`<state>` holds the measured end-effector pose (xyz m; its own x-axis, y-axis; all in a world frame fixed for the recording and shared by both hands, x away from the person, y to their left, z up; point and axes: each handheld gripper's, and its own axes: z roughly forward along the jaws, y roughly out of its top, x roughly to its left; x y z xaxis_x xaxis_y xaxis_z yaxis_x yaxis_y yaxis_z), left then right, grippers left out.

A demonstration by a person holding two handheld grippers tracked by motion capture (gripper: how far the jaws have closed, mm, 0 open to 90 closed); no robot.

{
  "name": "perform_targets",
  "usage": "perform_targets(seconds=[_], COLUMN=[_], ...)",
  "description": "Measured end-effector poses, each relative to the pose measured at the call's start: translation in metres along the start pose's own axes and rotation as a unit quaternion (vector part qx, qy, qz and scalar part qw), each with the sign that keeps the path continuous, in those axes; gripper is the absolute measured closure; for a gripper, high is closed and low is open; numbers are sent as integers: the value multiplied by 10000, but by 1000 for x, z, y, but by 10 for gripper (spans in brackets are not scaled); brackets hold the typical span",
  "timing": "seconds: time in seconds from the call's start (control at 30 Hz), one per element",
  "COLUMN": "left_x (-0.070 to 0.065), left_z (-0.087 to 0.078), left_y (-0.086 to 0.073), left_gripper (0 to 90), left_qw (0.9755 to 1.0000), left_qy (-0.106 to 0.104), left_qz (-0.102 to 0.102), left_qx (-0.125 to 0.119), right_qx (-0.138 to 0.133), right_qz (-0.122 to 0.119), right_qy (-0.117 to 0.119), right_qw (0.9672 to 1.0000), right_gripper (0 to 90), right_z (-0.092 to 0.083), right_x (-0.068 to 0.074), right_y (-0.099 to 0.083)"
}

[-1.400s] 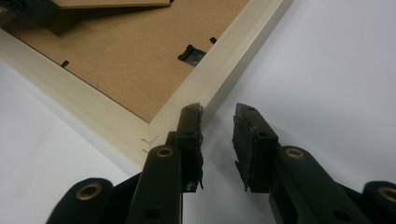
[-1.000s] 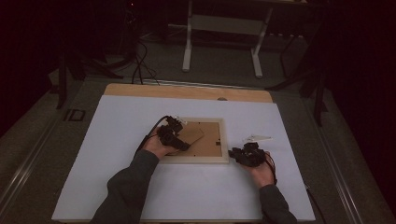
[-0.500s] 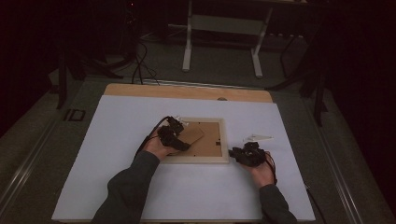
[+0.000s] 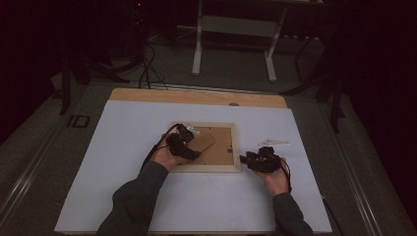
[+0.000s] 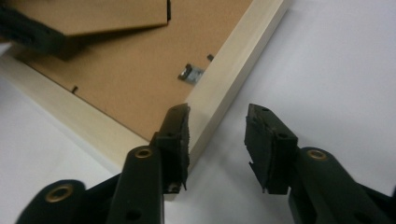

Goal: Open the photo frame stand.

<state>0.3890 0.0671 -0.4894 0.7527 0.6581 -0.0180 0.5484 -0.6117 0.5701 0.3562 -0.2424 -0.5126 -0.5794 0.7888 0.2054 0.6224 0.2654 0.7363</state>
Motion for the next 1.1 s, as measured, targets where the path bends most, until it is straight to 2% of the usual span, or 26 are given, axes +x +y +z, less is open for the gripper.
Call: perform_targets(seconds=[0.17, 0.23, 0.5, 0.83, 1.1], left_x=[-4, -7, -10, -12, -13], left_z=[-2, -5, -7, -8, -9], left_y=[0, -1, -3, -6, -8], left_gripper=[377, 377, 377, 377, 377], left_qw=[9999, 9996, 9992, 9987, 9983], left_qy=[105, 207, 277, 323, 371], left_qz=[105, 180, 207, 219, 231], left_qx=[-47, -109, -206, -316, -379], right_qx=[-55, -61, 53, 471, 766], right_qz=[23, 69, 116, 24, -87], right_qy=[14, 83, 202, 431, 431], right_qw=[10000, 9999, 9997, 9980, 9961], right_gripper=[551, 526, 522, 462, 397], right_z=[-3, -5, 2, 25, 33], right_x=[-1, -5, -7, 0, -4], right_y=[5, 11, 24, 34, 44])
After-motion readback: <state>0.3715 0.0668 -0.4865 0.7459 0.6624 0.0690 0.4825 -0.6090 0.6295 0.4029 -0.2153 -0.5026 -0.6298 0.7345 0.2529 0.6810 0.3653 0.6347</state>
